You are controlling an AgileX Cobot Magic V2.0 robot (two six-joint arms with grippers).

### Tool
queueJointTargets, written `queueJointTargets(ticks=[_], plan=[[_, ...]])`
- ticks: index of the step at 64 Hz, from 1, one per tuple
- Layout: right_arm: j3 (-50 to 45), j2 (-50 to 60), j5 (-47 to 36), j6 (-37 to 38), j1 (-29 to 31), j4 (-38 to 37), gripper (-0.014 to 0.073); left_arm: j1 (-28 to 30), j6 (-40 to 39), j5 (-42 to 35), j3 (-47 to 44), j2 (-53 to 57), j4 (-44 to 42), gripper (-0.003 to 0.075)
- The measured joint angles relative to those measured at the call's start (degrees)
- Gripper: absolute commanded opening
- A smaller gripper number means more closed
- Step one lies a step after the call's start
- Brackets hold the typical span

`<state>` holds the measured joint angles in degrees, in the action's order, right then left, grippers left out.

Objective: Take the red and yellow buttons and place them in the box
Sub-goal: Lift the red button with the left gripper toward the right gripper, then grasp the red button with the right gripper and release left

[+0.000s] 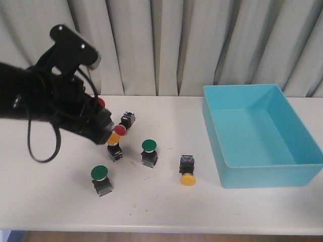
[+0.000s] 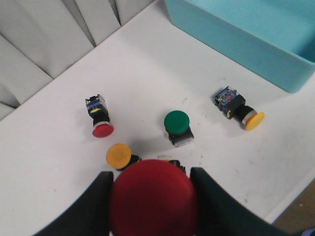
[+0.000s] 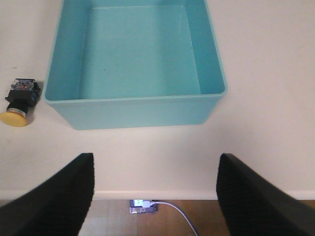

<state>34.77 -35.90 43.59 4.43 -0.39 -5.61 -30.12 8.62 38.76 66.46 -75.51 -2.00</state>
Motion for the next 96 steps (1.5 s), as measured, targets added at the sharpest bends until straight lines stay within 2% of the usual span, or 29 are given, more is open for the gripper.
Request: queueJointTargets(ticks=[8,17,21,29,38,44,51,56,60,67,78,79,89,96], plan=[[0.00,0.00,0.37,-0.70,0.00,0.06,0.0520,0.00,0.00,-6.69,-9.38,4.47,1.38,0.0128],[0.08,-0.71,0.50,-2.83,0.00,0.68,0.0520,0.00,2.05,-9.79,-14.25,5.80,4.75,0.0128],[0.25,-2.03,0.56,-4.43,0.00,2.21,0.0520,-0.38,5.17,-9.94,-14.59,5.73,7.32,0.0128],[1.94,-6.47,1.72,-11.41,0.00,8.50,0.0520,-2.29,18.09,-10.39,-14.59,5.73,17.55,0.0128],[5.19,-12.98,4.02,-26.22,0.00,20.89,0.0520,-3.68,35.73,-8.00,-14.59,5.52,32.46,0.0128],[6.78,-17.30,6.71,-38.76,0.00,30.53,0.0520,-3.90,49.06,-5.33,-14.59,5.39,41.79,0.0128],[7.42,-21.82,10.49,-54.10,0.00,41.64,0.0514,-3.90,61.14,-2.41,-14.59,4.88,51.34,0.0128],[7.41,-24.21,12.52,-61.09,-0.33,47.14,0.0502,-3.90,68.61,-0.58,-14.59,4.40,56.38,0.0128],[7.44,-25.59,12.73,-66.15,-1.93,49.32,0.0493,-3.90,74.24,0.90,-14.59,3.96,60.21,0.0128],[7.49,-27.20,11.09,-72.57,-8.44,49.60,0.0491,-3.90,81.61,3.10,-14.59,3.19,65.27,0.0128],[7.49,-28.88,5.60,-80.79,-20.45,49.41,0.0491,-3.90,88.06,5.57,-14.59,2.76,70.17,0.0128],[7.49,-29.15,3.41,-84.17,-24.54,50.57,0.0491,-3.90,89.68,6.06,-14.59,2.76,71.11,0.0128],[7.49,-29.15,-1.20,-89.46,-29.65,55.44,0.0491,-3.90,90.39,6.32,-14.59,2.76,71.57,0.0128],[7.49,-29.15,-2.84,-93.21,-31.07,59.28,0.0489,-3.90,90.52,7.10,-14.59,2.76,71.57,0.0128]])
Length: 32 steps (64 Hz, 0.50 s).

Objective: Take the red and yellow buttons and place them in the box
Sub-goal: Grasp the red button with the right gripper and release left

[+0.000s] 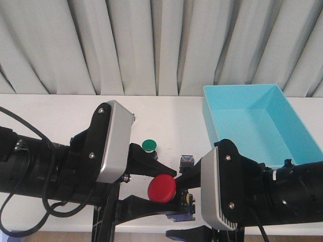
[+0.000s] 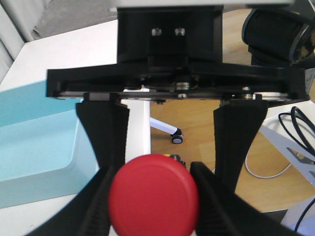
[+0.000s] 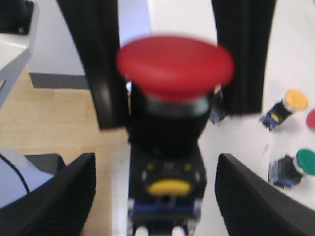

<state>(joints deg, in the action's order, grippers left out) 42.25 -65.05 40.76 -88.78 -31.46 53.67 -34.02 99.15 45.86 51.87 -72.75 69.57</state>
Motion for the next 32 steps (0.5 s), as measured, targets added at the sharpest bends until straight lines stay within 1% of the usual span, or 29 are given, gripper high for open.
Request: queueJointTargets(ticks=[7,12,27,32], plan=[[0.00,0.00,-0.85,-2.22,-0.07,2.25,0.0466,0.00,0.01,0.14,0.00,0.00,0.00,0.0128],[0.00,0.00,-1.26,-2.81,-0.07,2.72,0.0428,0.00,0.06,0.14,0.00,0.00,0.00,0.0128],[0.00,0.00,-1.32,-3.17,-0.07,2.87,0.0268,0.00,0.13,0.14,0.00,0.00,0.00,0.0130],[0.00,0.00,-1.14,-3.17,-0.07,2.87,0.0230,0.00,0.18,0.08,0.00,0.00,0.00,0.0133]])
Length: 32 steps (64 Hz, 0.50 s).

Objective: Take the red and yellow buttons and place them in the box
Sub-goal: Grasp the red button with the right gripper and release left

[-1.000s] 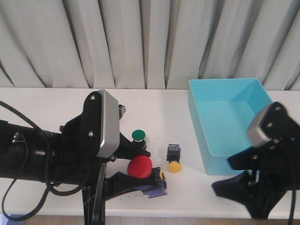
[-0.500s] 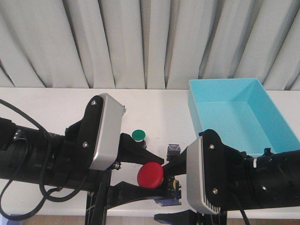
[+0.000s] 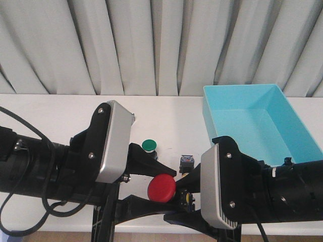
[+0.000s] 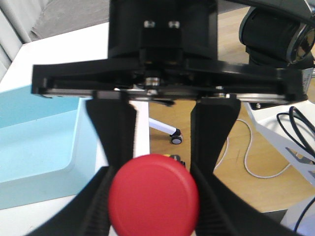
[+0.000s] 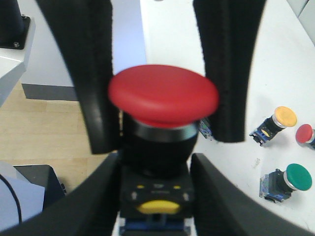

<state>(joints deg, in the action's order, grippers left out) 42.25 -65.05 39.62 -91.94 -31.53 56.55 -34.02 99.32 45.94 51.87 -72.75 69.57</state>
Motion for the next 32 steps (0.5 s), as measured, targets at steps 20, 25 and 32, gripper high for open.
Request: queueJointTargets(ticks=[20,25,32], plan=[[0.00,-0.05,0.06,0.00,0.00,0.05,0.0217,0.00,0.19,0.00,0.00,0.00,0.02,0.0355],[0.00,-0.05,0.06,0.12,0.00,0.05,0.0217,0.00,0.19,0.05,0.00,0.00,0.02,0.0447],[0.00,-0.05,-0.05,0.18,0.00,0.05,0.0217,0.00,0.19,0.05,0.00,0.00,0.00,0.0535]])
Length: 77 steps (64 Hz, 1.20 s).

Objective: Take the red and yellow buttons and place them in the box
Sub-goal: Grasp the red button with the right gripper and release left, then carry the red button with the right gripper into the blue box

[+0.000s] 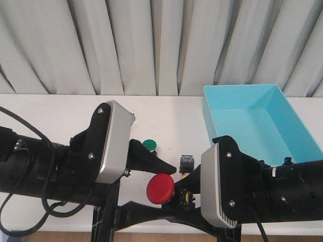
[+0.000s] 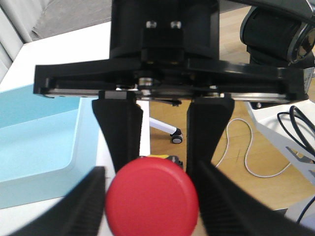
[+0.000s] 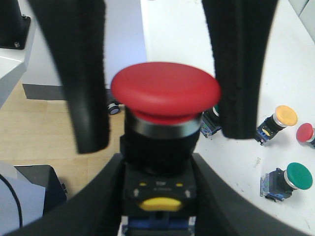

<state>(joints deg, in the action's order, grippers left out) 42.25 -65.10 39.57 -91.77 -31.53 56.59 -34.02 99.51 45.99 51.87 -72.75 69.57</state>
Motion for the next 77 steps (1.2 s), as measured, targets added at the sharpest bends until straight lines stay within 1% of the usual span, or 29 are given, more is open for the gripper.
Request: queueJointTargets(ticks=[5,11,17,22,29,37,41,46,52,57,61,65,72,77], plan=[[0.00,0.00,-0.04,0.11,0.00,-0.11,0.0217,0.00,-0.05,0.00,0.00,0.00,-0.90,0.0568],[0.00,0.00,-0.04,1.99,0.00,-1.43,0.0217,0.00,-0.43,-0.19,0.00,0.00,-2.65,0.0570],[0.00,0.00,-0.04,7.11,0.00,-5.35,0.0218,0.00,-2.32,-1.69,0.00,0.00,-5.37,0.0566],[0.00,0.00,-0.04,13.07,0.00,-11.43,0.0220,0.00,-4.47,-3.43,0.00,0.00,-8.19,0.0565],[0.02,0.19,0.07,25.82,0.00,-22.99,0.0220,0.00,-8.78,-6.08,0.00,0.00,-13.58,0.0565],[2.04,0.36,0.83,49.14,0.99,-40.69,0.0220,0.00,-13.18,-7.89,0.00,0.00,-19.52,0.0565],[4.14,0.13,1.68,64.11,3.61,-49.21,0.0223,0.00,-14.96,-8.34,0.00,0.00,-21.68,0.0565],[7.67,-0.96,3.14,78.05,7.94,-58.64,0.0223,0.00,-16.19,-8.59,0.00,0.00,-22.79,0.0565],[11.48,-4.04,5.30,89.22,14.48,-64.26,0.0225,0.00,-16.65,-8.59,0.00,0.00,-23.22,0.0565],[14.74,-7.63,6.25,92.90,19.46,-65.61,0.0227,0.00,-16.82,-8.59,0.00,0.00,-23.34,0.0565],[17.06,-11.56,6.87,94.07,23.16,-65.65,0.0229,0.00,-16.82,-8.59,0.00,0.00,-23.36,0.0565],[19.39,-15.45,7.25,94.49,25.52,-65.36,0.0230,0.00,-16.94,-8.59,0.00,0.00,-23.36,0.0565],[23.48,-22.86,7.61,94.63,27.85,-65.09,0.0233,0.00,-16.94,-8.59,0.00,0.00,-23.48,0.0565],[26.15,-27.54,7.74,94.70,28.23,-65.09,0.0234,0.00,-16.94,-8.59,0.00,0.00,-23.50,0.0565]])
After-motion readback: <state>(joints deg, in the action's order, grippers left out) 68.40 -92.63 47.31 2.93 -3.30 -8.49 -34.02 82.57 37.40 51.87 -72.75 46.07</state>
